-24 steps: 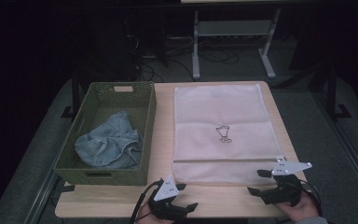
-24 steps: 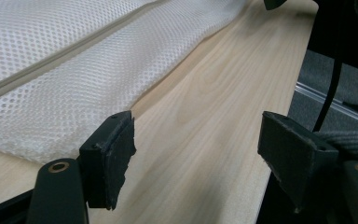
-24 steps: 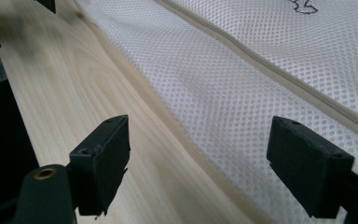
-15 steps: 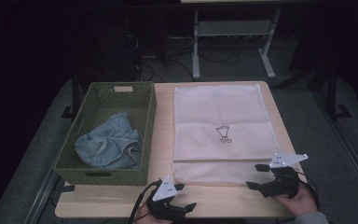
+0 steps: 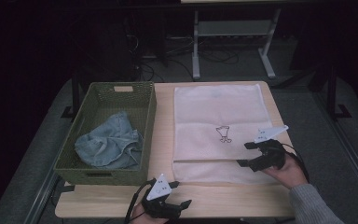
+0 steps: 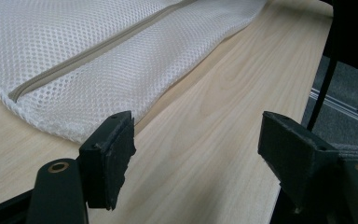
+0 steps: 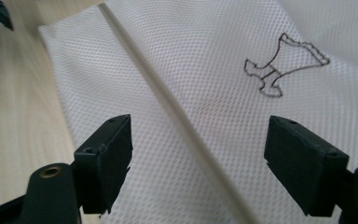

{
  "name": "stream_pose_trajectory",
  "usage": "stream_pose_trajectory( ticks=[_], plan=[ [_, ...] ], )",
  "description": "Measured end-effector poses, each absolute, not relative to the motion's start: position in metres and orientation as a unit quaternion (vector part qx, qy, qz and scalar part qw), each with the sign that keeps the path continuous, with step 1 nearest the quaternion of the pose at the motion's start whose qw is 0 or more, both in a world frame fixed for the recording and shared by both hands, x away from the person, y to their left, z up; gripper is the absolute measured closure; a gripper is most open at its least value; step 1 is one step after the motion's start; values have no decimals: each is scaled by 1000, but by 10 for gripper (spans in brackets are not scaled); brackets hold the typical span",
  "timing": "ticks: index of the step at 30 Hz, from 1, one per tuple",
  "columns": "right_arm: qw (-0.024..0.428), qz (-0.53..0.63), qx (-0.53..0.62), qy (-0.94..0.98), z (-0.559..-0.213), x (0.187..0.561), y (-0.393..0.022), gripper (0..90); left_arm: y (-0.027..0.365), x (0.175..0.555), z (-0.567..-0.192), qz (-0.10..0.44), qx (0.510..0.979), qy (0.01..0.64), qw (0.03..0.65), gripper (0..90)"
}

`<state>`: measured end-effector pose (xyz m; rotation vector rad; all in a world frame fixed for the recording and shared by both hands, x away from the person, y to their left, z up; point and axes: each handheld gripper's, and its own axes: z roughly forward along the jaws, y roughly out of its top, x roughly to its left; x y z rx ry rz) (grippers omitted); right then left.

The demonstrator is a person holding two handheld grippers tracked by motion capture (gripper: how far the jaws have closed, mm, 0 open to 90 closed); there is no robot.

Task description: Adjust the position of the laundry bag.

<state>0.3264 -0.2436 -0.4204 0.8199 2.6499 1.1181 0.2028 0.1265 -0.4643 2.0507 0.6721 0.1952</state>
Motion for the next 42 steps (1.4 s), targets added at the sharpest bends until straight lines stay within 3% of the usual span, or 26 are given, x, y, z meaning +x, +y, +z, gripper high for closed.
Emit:
stream_pose_trajectory(
  ticks=[9, 23, 36, 42],
  plan=[
    [67, 346, 254, 901, -413, 361, -224, 244, 121, 202, -465, 81, 842, 263, 464, 265],
    [54, 308, 255, 915, -438, 395, -188, 313, 118, 201, -466, 82, 847, 255, 459, 265],
    [63, 259, 256, 929, -455, 404, -182, 495, 116, 200, -466, 83, 849, 251, 457, 266],
    [57, 254, 250, 933, -453, 403, -178, 690, 116, 199, -465, 85, 850, 247, 457, 267]
  ],
)
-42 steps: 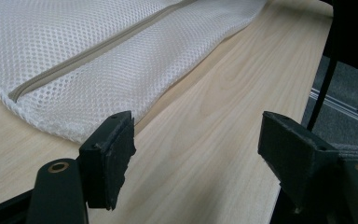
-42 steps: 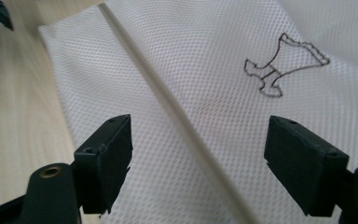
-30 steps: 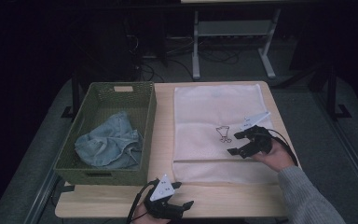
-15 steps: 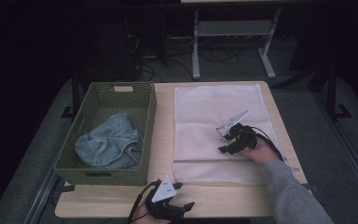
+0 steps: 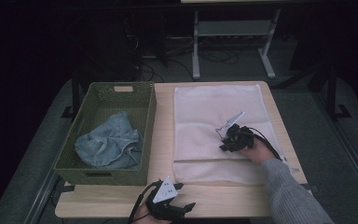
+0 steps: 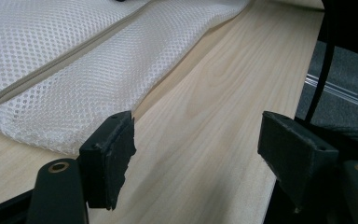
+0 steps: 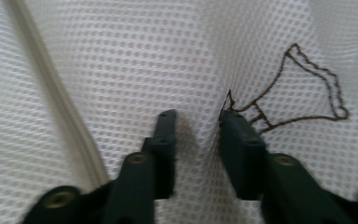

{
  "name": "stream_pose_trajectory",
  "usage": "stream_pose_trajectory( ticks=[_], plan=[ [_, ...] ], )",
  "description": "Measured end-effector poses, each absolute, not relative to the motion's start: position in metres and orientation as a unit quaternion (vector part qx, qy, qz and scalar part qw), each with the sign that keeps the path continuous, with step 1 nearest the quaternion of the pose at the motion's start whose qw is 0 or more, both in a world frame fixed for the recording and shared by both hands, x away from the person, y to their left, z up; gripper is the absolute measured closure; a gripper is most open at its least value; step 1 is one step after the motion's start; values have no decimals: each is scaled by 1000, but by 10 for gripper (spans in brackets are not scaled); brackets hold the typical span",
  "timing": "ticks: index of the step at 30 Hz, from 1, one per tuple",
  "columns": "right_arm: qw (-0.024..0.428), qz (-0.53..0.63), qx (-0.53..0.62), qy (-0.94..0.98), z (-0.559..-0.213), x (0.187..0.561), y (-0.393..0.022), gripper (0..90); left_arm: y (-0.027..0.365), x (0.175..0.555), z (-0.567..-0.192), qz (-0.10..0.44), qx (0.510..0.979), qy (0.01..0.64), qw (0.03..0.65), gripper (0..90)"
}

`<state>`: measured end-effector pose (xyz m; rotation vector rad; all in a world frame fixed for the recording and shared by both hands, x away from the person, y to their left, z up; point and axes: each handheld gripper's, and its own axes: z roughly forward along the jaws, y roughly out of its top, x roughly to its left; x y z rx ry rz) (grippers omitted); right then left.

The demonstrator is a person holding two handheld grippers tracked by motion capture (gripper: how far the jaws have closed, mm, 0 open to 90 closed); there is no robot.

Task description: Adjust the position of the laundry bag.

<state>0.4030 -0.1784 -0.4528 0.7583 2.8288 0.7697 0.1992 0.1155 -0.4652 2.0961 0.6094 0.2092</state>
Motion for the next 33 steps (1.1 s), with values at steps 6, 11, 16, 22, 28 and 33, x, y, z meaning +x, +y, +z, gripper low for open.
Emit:
stream_pose_trajectory(
  ticks=[6, 11, 16, 22, 28, 33],
  plan=[
    [50, 248, 271, 929, -450, 403, -177, 856, 116, 199, -465, 84, 850, 249, 457, 267],
    [32, 267, 285, 920, -438, 397, -176, 862, 115, 198, -464, 85, 850, 249, 457, 267],
    [37, 264, 281, 922, -432, 388, -171, 861, 116, 197, -463, 86, 848, 250, 460, 267],
    [37, 262, 290, 920, -431, 375, -169, 856, 116, 197, -462, 87, 848, 248, 460, 267],
    [35, 258, 293, 920, -432, 364, -166, 851, 116, 196, -462, 87, 848, 248, 460, 267],
    [28, 265, 295, 918, -433, 354, -167, 831, 116, 196, -462, 86, 849, 249, 459, 267]
  ],
)
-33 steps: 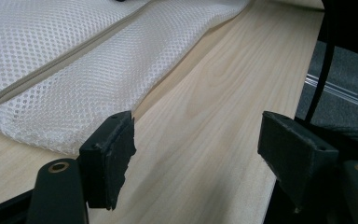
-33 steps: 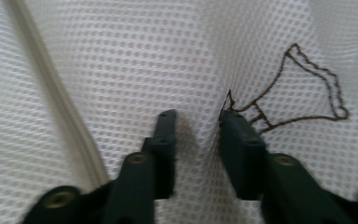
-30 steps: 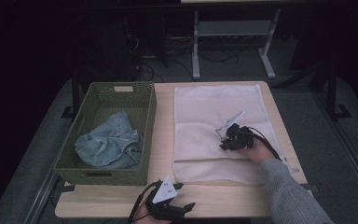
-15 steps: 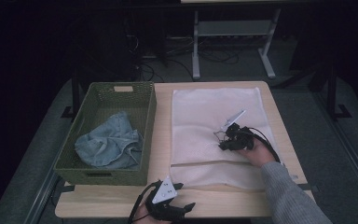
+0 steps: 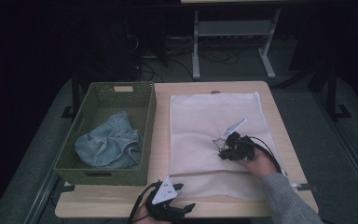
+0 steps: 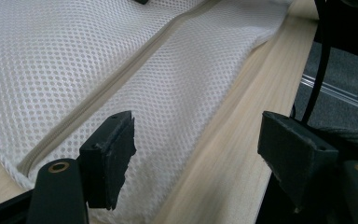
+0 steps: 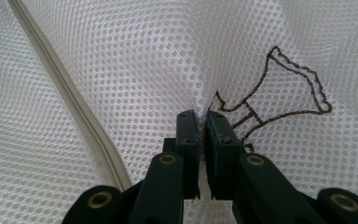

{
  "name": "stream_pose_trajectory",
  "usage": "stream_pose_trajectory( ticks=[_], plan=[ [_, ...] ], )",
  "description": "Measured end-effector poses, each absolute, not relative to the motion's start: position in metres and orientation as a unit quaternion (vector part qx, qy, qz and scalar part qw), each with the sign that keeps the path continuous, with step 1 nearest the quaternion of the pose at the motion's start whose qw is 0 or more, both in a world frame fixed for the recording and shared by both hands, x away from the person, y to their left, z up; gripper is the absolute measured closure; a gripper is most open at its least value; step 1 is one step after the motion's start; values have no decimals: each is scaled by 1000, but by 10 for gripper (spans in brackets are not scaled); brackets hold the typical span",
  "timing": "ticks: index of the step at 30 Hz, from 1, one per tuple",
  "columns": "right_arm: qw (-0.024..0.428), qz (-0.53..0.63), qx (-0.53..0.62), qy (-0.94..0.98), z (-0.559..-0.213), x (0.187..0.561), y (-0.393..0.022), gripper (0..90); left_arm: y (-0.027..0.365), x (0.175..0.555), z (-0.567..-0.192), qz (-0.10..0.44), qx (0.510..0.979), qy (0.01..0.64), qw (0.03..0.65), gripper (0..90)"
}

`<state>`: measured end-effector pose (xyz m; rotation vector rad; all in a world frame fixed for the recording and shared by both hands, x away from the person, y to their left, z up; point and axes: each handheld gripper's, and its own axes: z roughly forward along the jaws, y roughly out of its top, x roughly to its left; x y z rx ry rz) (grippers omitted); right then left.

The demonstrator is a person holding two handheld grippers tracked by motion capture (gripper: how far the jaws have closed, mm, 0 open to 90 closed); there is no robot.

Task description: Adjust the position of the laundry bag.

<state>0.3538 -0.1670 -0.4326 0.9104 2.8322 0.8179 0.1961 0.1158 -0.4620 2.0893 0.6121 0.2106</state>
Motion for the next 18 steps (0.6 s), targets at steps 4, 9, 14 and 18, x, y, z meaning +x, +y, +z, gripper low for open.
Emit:
stream_pose_trajectory(
  ticks=[4, 9, 14, 18],
  plan=[
    [27, 285, 300, 910, -431, 349, -171, 751, 116, 197, -462, 83, 848, 251, 458, 267],
    [27, 301, 303, 904, -429, 344, -178, 682, 117, 198, -462, 80, 846, 255, 461, 267],
    [30, 319, 307, 896, -425, 337, -186, 627, 120, 200, -460, 62, 837, 261, 476, 267],
    [37, 329, 307, 892, -425, 332, -191, 607, 121, 201, -460, 59, 835, 267, 478, 265]
  ],
)
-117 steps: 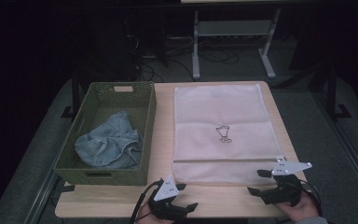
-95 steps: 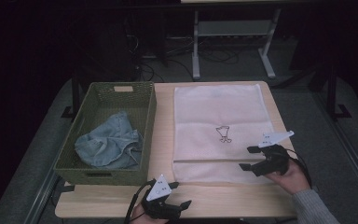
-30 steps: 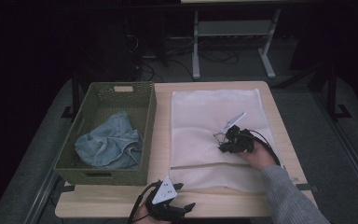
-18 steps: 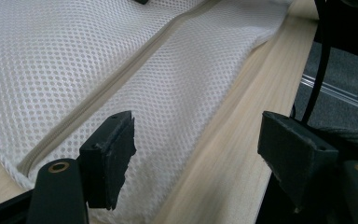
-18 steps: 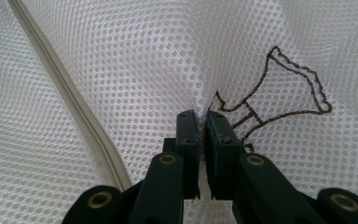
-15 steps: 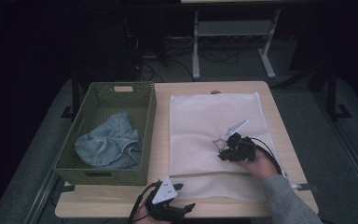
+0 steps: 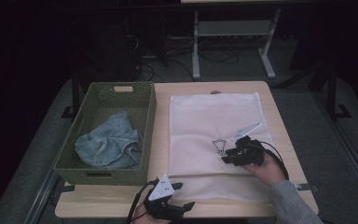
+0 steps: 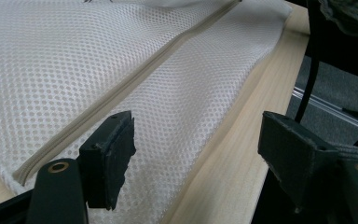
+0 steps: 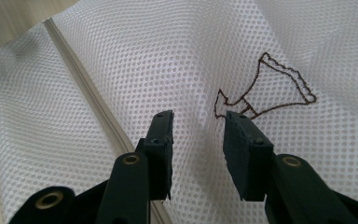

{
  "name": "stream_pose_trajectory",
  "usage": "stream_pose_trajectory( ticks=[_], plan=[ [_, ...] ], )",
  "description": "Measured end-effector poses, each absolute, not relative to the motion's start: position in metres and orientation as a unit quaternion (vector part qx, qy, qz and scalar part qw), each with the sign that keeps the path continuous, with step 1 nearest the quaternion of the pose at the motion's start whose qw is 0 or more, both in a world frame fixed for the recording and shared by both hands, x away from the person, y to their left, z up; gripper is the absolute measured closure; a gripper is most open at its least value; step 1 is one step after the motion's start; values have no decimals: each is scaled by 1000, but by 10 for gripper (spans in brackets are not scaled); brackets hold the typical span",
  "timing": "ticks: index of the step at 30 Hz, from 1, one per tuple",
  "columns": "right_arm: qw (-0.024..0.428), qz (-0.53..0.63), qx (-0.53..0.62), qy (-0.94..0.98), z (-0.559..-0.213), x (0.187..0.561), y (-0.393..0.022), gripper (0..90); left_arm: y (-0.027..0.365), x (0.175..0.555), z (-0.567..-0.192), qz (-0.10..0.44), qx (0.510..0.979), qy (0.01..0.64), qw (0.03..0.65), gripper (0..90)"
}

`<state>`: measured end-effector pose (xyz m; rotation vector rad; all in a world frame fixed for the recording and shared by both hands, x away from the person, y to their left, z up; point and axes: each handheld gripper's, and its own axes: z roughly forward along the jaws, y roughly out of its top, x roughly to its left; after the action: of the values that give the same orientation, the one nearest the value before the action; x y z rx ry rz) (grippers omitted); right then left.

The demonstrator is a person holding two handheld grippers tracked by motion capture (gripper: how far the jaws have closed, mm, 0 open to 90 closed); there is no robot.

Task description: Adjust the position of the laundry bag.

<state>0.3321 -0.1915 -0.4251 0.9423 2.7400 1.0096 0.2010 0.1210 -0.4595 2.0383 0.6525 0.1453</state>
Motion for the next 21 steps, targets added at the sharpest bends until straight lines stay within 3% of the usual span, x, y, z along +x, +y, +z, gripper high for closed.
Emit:
stream_pose_trajectory(
  ticks=[21],
  plan=[
    [59, 374, 333, 864, -423, 292, -235, 442, 109, 203, -449, 44, 834, 275, 476, 242]
  ],
)
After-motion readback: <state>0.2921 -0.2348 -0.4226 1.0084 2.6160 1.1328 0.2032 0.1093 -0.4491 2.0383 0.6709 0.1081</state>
